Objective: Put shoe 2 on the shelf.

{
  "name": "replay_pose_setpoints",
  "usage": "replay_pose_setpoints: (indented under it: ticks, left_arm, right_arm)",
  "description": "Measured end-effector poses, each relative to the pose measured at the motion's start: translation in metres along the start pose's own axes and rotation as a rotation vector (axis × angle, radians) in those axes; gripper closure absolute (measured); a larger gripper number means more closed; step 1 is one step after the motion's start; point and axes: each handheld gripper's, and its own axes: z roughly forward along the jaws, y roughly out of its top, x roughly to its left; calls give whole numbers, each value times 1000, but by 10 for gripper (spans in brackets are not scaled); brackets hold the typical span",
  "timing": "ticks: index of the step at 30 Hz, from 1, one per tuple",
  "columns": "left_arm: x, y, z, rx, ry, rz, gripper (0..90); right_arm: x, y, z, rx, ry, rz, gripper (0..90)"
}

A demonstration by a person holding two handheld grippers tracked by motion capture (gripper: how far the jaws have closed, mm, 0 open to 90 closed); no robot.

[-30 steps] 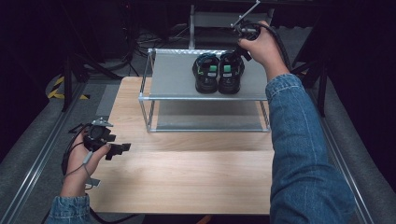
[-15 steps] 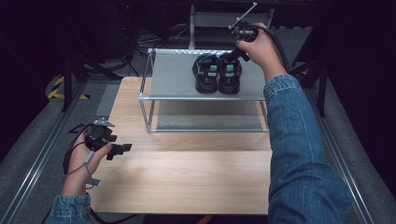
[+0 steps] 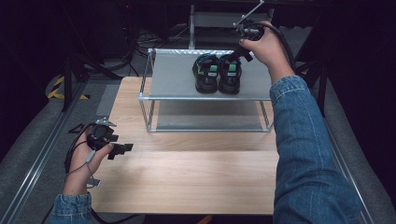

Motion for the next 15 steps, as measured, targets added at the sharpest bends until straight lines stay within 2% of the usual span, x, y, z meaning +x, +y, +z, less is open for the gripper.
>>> replay_pose_setpoints:
  ticks: [7, 15]
  left_arm:
    - [-4, 0, -1, 3, 1, -2, 245]
    - [-7, 1, 1, 14, 3, 4, 245]
  right_arm:
    - [10, -9, -18, -1, 3, -17, 464]
    - [17, -36, -48, 0, -3, -11, 459]
